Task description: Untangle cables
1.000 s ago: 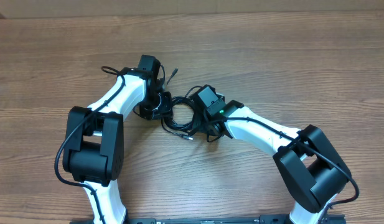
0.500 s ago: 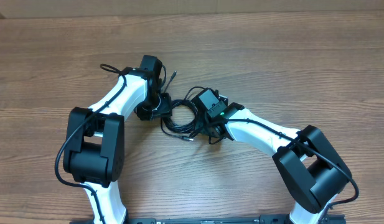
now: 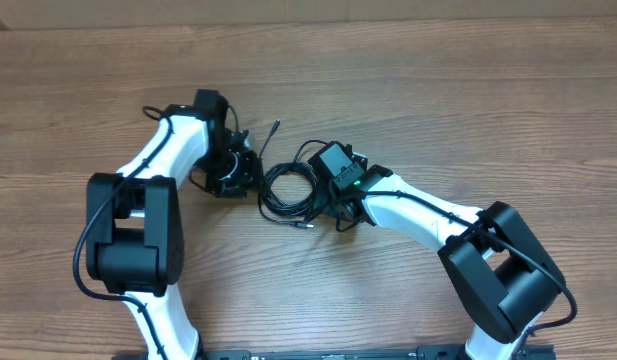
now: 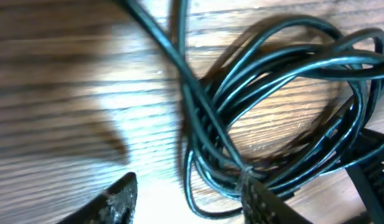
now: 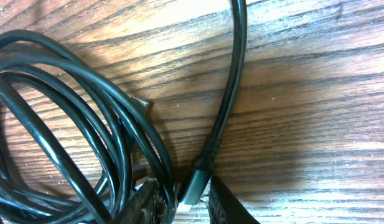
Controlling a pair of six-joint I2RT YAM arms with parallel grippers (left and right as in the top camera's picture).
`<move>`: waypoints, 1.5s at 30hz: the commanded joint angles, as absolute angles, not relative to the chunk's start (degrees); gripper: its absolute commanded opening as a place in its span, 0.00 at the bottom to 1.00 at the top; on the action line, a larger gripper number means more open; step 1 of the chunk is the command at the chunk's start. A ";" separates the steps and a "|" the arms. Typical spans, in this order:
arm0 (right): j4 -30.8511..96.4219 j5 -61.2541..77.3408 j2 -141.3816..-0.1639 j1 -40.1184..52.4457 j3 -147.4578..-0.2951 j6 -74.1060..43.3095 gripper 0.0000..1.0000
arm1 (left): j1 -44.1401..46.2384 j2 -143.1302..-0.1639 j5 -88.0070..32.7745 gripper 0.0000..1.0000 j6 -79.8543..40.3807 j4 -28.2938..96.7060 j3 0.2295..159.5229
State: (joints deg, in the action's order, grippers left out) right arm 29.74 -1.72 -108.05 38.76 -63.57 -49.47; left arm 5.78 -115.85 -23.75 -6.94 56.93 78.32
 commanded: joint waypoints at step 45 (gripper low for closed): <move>51.35 -12.86 -106.56 26.63 -64.69 -39.88 0.28 | 7.90 -116.57 -1.19 0.44 -19.57 44.93 68.25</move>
State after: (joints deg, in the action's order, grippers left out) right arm 50.65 -3.03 -107.07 27.46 -64.79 -42.09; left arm 8.67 -112.38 -11.97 -18.31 45.10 71.18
